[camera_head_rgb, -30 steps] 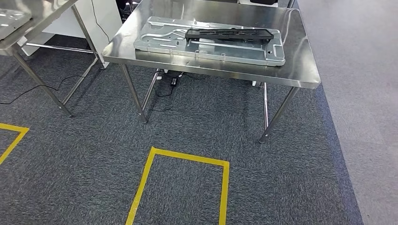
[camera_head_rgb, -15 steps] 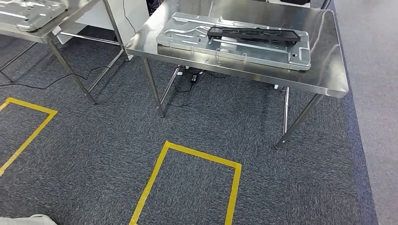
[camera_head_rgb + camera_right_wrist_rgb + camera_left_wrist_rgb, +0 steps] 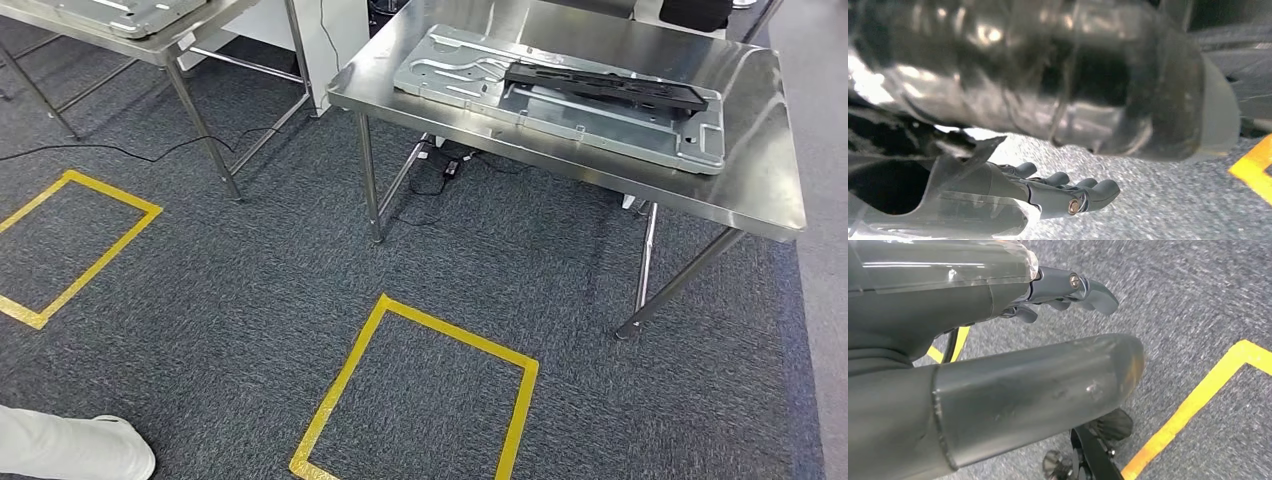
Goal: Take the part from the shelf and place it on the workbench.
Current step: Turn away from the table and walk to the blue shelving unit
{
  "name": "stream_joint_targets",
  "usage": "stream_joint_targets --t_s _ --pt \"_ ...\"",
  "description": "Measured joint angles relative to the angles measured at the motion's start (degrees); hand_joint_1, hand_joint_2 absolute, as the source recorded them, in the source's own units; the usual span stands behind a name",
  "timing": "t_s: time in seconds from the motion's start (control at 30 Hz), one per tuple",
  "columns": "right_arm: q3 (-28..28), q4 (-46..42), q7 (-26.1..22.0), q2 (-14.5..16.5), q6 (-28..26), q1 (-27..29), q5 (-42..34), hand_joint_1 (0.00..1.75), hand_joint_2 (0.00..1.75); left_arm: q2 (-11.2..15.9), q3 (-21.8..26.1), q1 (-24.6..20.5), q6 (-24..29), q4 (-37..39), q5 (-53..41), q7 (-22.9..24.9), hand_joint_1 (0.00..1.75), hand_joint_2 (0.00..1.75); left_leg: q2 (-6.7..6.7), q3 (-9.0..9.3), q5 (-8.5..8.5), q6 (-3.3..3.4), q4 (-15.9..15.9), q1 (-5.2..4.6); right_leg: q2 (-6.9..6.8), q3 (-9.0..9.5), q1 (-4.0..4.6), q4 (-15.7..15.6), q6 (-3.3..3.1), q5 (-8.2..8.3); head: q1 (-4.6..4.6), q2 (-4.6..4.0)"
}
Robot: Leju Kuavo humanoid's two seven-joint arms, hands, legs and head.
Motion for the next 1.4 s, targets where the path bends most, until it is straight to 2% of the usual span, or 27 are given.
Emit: stream_joint_targets --t_s 0.07,0.13,0.2,0.27,0.33,0.37,0.4,0.43,0.47,0.53,0.6,0.63,0.7,0.77,0.8,0.87,0.9,0.93,0.97,1.0,1.07,1.1,1.17,1.23,1.3,1.37,1.4 --pt "0.11 -0.66 0.21 -0.02 0.41 0.37 -0.08 0.0 0.0 -0.15 0.0 -0.09 -0.05 0.0 -0.07 0.01 0.0 0.0 -1.18 -0.05 0.02 -0.29 0.15 -0.14 2.44 3.25 0.08 -7.36 -0.82 3.21 -0.01 0.0" --pt "0.17 -1.16 0.39 -0.03 0.64 0.57 -0.1 0.0 0.0 -0.31 0.0 -0.16 -0.06 -0.02 -0.12 0.01 0.0 0.0 -2.23 -0.49 0.16 -0.93 0.28 -0.06 3.56 4.29 0.26 -10.18 -1.23 3.68 -0.02 0.0" --pt "0.34 -1.61 0.52 -0.02 0.71 0.68 -0.11 0.0 0.0 -0.28 0.02 -0.03 -0.06 -0.06 -0.14 0.01 0.0 0.0 -3.1 -0.9 0.3 -1.71 0.32 0.12 2.44 4.43 0.23 -10.71 -1.5 3.89 -0.02 0.0" --pt "0.59 -1.95 0.56 0.01 0.71 0.82 -0.12 0.0 0.0 -0.29 0.07 0.1 -0.06 -0.13 -0.15 0.01 0.0 0.0 -1.54 -1.89 -1.16 -2.25 2.28 0.08 1.11 4.68 -0.04 -11.46 -2.12 4.33 -0.02 0.0" --pt "0.75 -2.13 0.57 0.03 0.71 1.02 -0.13 0.0 0.0 -0.32 0.09 -0.02 -0.06 -0.19 -0.15 0.02 0.0 0.0 1.18 -4.78 -4.94 -2.69 8.49 0.09 -0.43 4.66 -0.02 -11.78 -2.58 4.52 -0.03 0.0" --pt "0.77 -2.15 0.58 0.03 0.71 1.1 -0.12 0.0 0.0 -0.32 0.09 -0.1 -0.06 -0.21 -0.15 0.02 0.0 0.0 1.89 -6.58 -6.82 -2.93 12.36 0.17 -1.26 4.54 0.06 -11.71 -2.65 4.49 -0.04 0.0" --pt "0.78 -2.16 0.6 0.02 0.71 1.15 -0.12 0.0 0.0 -0.32 0.09 -0.11 -0.06 -0.23 -0.15 0.02 0.0 0.0 2.26 -7.84 -7.83 -3.13 15.23 0.25 -2.04 4.45 0.13 -11.63 -2.65 4.42 -0.04 0.0" --pt "0.79 -2.18 0.6 0.02 0.71 1.17 -0.12 0.0 0.0 -0.32 0.09 -0.05 -0.06 -0.26 -0.15 0.02 0.0 0.0 2.47 -8.12 -7.74 -3.28 16.2 0.31 -2.77 4.41 0.16 -11.54 -2.61 4.34 -0.04 0.0" --pt "0.83 -2.19 0.61 0.01 0.73 1.17 -0.12 0.0 0.0 -0.31 0.09 0.05 -0.06 -0.28 -0.15 0.02 0.0 0.0 2.69 -7.22 -6.57 -3.35 14.82 0.37 -3.42 4.41 0.16 -11.42 -2.52 4.23 -0.04 0.0" --pt "0.93 -2.28 0.61 0.01 0.87 1.17 -0.13 0.0 0.0 -0.29 0.09 0.15 -0.06 -0.33 -0.15 0.03 0.0 0.0 4.05 -2.9 -3.07 -3.17 7.07 0.41 -4.53 4.55 0.18 -11.11 -2.18 3.89 -0.04 0.0" --pt "0.98 -2.43 0.65 0.01 1.05 1.19 -0.13 0.0 0.0 -0.26 0.09 0.0 -0.07 -0.36 -0.19 0.02 0.0 0.0 5.35 0.14 -1.28 -2.62 1.22 0.17 -5.43 4.73 0.39 -10.76 -1.61 3.51 -0.04 0.0" --pt "0.98 -2.51 0.69 0.01 1.18 1.19 -0.13 0.0 0.0 -0.26 0.1 -0.03 -0.07 -0.36 -0.25 0.02 0.0 0.0 5.58 0.5 -1.22 -2.34 0.28 0.02 -5.78 4.81 0.49 -10.66 -1.31 3.4 -0.04 0.0" --pt "0.99 -2.76 0.78 0.01 1.59 1.18 -0.12 0.0 0.0 -0.23 0.21 0.14 -0.08 -0.37 -0.43 0.02 0.0 0.0 4.65 0.36 -1.02 -1.79 0.21 -0.04 -6.33 5.04 0.54 -10.72 -0.71 3.32 -0.04 0.0" --pt "0.99 -3.02 0.86 0.01 1.9 1.22 -0.05 0.0 0.0 -0.25 0.34 0.29 -0.13 -0.37 -0.56 0.03 0.0 0.0 3.81 0.48 -0.56 -1.17 -0.26 0.22 -4.78 4.71 0.41 -9.44 -0.07 2.09 -0.03 0.0" --pt "0.98 -3.1 0.88 0.01 1.96 1.25 0.04 0.0 0.0 -0.26 0.38 0.24 -0.16 -0.37 -0.61 0.04 0.0 0.0 3.4 0.5 -0.3 -0.86 -0.49 0.38 -3.43 3.76 0.33 -7.22 0.15 0.5 -0.02 0.0" --pt "0.93 -3.13 0.88 0.01 2.03 1.28 0.36 0.0 0.0 -0.26 0.39 0.07 -0.23 -0.37 -0.78 0.06 0.0 0.0 2.5 0.25 -0.05 -0.51 -0.5 0.36 -1.29 0.42 0.2 -0.02 0.31 -3.47 -0.02 0.0" --pt "0.89 -3.13 0.86 0.01 2.1 1.27 0.59 0.0 0.0 -0.25 0.41 0.01 -0.25 -0.37 -0.9 0.07 0.0 0.0 1.93 0.13 0.0 -0.44 -0.47 0.31 -0.99 -1.22 0.18 3.36 0.34 -4.73 -0.02 0.0" --pt "0.83 -3.12 0.83 0.01 2.21 1.25 0.82 0.0 0.0 -0.25 0.42 0.02 -0.25 -0.37 -1.02 0.08 0.0 0.0 1.29 0.1 0.02 -0.42 -0.44 0.27 -0.88 -2.15 0.16 5.15 0.35 -4.83 -0.02 0.0" --pt "0.74 -3.12 0.8 0.01 2.37 1.23 1.04 0.0 0.0 -0.25 0.43 0.03 -0.26 -0.37 -1.17 0.09 0.0 0.0 0.57 0.15 0.01 -0.43 -0.39 0.24 -0.78 -2.04 0.13 4.72 0.29 -3.69 -0.02 0.0" --pt "0.65 -3.11 0.76 0.01 2.54 1.2 1.22 0.0 0.0 -0.25 0.44 0.04 -0.26 -0.37 -1.31 0.1 0.0 0.0 -0.18 0.25 -0.01 -0.48 -0.33 0.24 -0.5 -0.95 0.09 2.23 0.19 -1.65 -0.02 0.0" --pt "0.39 -3.09 0.68 -0.01 2.72 1.15 1.43 0.0 0.0 -0.27 0.44 -0.05 -0.26 -0.36 -1.58 0.11 0.0 0.0 -1.54 0.3 -0.11 -0.71 -0.11 0.19 1.8 2.33 -0.02 -5.21 -0.21 2.45 -0.02 0.0" --pt "0.2 -3.05 0.5 -0.01 2.74 1.08 1.62 0.0 0.0 -0.28 0.44 -0.17 -0.26 -0.36 -1.68 0.11 0.0 0.0 -2.22 0.14 -0.14 -0.99 0.06 0.17 3.08 3.45 -0.06 -7.94 -0.39 3.41 -0.03 0.0" --pt "-0.31 -2.83 -0.11 0.0 2.83 0.77 2.19 0.0 0.0 -0.31 0.44 -0.31 -0.24 -0.34 -1.81 0.1 0.0 0.0 -3.47 -0.4 -0.03 -1.75 0.24 0.27 4.21 4.16 0.12 -10.01 -0.71 3.49 -0.03 0.0" --pt "-0.8 -2.5 -0.77 0.01 2.97 0.3 2.84 0.0 0.0 -0.25 0.45 -0.17 -0.17 -0.34 -1.91 0.09 0.0 0.0 -4.31 -0.82 0.04 -2.56 0.31 0.52 2.8 4.34 0.12 -10.54 -1.25 3.72 -0.02 0.0" --pt "-1.3 -2.01 -1.34 0.01 3.01 -0.18 3.38 0.0 0.0 -0.18 0.46 -0.11 -0.09 -0.3 -2.01 0.09 0.0 0.0 -2.29 -2.07 -1.64 -3.1 2.84 0.51 1.21 4.59 -0.08 -11.17 -1.98 4.07 -0.06 0.0" --pt "-1.9 -1.21 -1.74 0.01 3.03 -0.56 3.87 0.0 0.0 -0.15 0.46 -0.36 -0.04 -0.26 -2.1 0.07 0.0 0.0 0.93 -5.4 -5.44 -3.49 9.77 0.45 -0.6 4.61 0.03 -11.35 -2.44 4.14 -0.09 0.0" --pt "-2.19 -0.81 -1.82 0.01 3.04 -0.72 4.04 0.0 0.0 -0.15 0.46 -0.48 -0.04 -0.26 -2.12 0.05 0.0 0.0 1.79 -7.35 -7.15 -3.68 13.76 0.49 -1.6 4.56 0.14 -11.3 -2.59 4.06 -0.09 0.0"
